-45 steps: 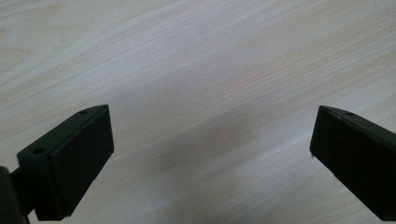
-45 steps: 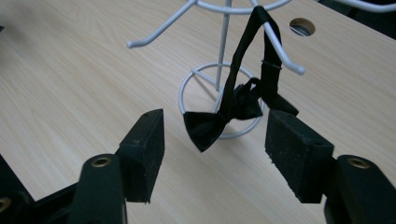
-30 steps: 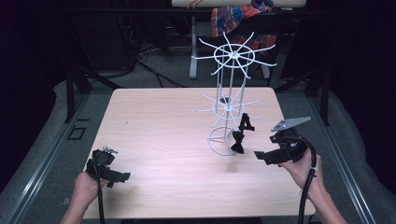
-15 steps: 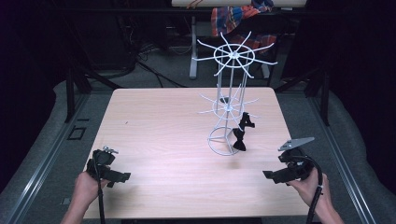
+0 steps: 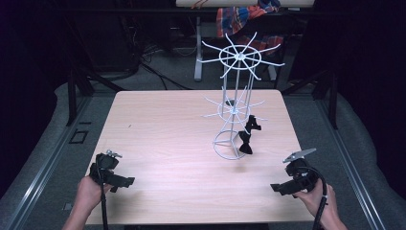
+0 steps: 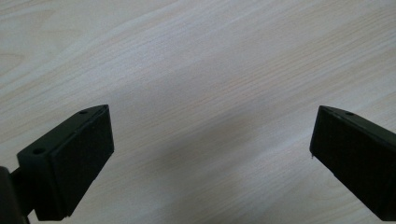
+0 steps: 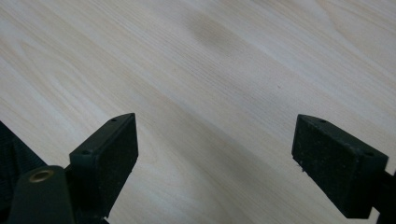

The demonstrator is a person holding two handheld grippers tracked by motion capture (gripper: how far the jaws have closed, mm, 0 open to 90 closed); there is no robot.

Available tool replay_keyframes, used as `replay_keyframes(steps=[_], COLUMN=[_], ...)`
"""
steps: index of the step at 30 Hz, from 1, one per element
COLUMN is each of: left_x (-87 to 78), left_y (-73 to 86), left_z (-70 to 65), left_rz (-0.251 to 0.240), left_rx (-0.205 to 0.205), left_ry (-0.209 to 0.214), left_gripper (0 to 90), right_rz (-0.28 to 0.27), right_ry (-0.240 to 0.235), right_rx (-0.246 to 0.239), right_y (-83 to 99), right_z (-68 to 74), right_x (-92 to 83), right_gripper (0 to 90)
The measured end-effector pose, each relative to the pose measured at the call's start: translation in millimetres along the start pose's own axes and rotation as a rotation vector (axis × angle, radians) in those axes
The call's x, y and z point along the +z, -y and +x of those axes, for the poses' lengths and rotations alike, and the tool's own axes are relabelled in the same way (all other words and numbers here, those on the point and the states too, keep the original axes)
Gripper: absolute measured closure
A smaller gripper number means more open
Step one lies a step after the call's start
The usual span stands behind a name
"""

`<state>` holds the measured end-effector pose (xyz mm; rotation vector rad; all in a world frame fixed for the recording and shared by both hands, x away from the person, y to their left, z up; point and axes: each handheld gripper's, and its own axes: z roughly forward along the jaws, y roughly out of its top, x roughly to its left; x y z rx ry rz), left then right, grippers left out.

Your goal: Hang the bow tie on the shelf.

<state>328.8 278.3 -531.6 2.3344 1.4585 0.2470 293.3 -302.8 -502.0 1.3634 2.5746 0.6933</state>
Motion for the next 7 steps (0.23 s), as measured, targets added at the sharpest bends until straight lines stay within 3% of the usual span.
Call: replay_keyframes(steps=[7], left_x=[0.0], left_y=[-0.3], left_z=[-0.1], left_rz=[0.008], left_rx=[0.006], left_ry=[0.0], left_gripper=[0.0], right_rz=[0.017], right_ry=[0.002], right_rx=[-0.008], right_y=[-0.4], right_z=[-1.8], right_x=[2.7], right_gripper=[14.2])
